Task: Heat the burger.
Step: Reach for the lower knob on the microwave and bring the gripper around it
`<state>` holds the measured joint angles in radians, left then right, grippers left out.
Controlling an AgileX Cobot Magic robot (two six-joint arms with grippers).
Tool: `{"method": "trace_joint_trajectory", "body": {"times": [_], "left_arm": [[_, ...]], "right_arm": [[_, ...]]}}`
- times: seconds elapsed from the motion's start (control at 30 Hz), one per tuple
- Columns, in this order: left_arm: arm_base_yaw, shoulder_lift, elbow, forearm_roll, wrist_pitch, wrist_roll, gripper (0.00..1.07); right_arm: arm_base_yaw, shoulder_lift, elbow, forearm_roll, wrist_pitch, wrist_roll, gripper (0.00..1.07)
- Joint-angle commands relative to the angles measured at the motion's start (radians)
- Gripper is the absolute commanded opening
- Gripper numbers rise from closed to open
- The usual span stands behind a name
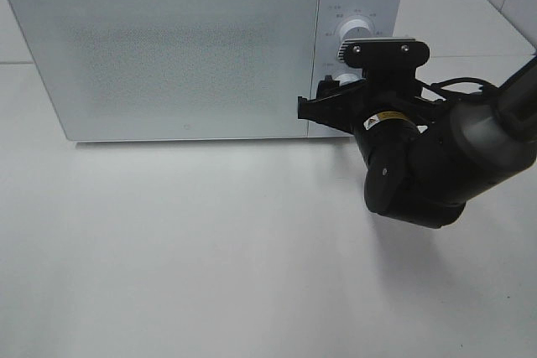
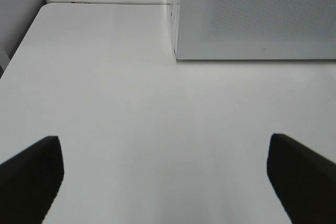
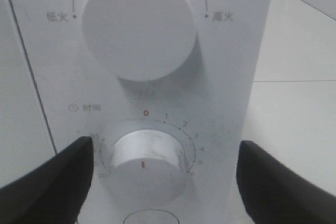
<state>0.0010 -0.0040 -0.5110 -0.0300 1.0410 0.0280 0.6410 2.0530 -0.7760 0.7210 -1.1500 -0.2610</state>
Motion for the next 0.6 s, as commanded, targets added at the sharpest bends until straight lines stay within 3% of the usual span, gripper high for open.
{"method": "trace_joint_trajectory", "body": {"times": [0.03, 0.6], "left_arm": [[0.001, -0.023, 0.006, -0.002, -0.003, -0.008, 0.98], [0.001, -0.023, 0.006, -0.002, -0.003, -0.008, 0.98]], "right_arm": [[-0.013, 0.008, -0.015, -0.029, 0.004, 0.008, 0.74], [-0.033, 0.046, -0.054, -0.066, 0.004, 0.052, 0.74]]}}
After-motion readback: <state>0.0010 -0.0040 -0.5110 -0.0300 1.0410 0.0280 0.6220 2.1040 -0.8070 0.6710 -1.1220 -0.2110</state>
